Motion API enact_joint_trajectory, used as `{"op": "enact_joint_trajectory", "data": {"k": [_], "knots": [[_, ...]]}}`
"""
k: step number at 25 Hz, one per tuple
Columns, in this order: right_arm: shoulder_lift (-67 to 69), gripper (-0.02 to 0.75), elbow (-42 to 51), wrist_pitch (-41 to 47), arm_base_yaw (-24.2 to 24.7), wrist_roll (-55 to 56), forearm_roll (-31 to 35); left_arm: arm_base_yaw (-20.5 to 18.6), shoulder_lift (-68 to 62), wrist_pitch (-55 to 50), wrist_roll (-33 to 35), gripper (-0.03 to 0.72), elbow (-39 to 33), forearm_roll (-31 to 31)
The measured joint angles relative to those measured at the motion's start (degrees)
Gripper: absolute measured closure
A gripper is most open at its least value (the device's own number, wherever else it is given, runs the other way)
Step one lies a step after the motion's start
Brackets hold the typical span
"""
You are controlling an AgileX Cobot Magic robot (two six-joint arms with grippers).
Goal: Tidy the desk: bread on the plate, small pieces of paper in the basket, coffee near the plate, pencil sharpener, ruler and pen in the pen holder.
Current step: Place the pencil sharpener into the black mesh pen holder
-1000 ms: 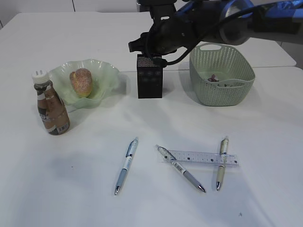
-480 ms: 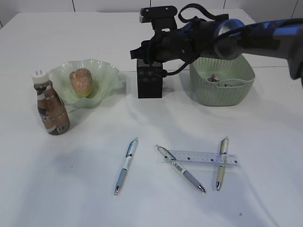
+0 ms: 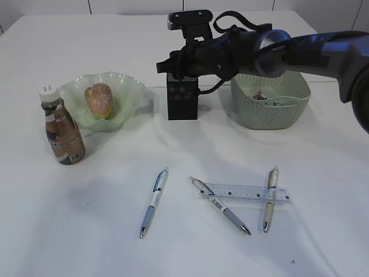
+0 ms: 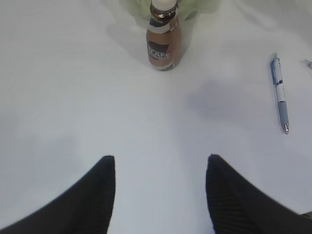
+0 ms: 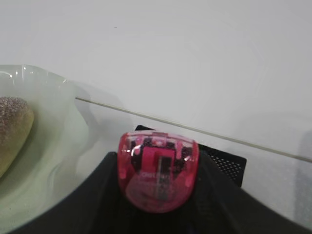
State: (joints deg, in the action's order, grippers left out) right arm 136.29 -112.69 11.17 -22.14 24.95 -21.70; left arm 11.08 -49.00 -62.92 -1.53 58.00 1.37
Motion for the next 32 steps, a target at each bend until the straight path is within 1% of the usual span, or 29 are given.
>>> {"op": "enact_joint_trajectory", "data": {"k": [15, 23, 32], "knots": [[0.00, 0.393, -0.33, -0.34, 0.00, 0.00, -0.26, 0.00, 0.00, 0.73, 0.00, 0.276, 0.00, 0.00], [0.00, 0.364, -0.33, -0.54, 0.00, 0.00, -0.49, 0.00, 0.00, 0.73, 0.00, 0.276, 0.00, 0.00], [0.00, 0.356, -0.33, -0.54, 0.00, 0.00, -0.57, 0.00, 0.00, 0.73, 0.00, 0.276, 0.00, 0.00]]}}
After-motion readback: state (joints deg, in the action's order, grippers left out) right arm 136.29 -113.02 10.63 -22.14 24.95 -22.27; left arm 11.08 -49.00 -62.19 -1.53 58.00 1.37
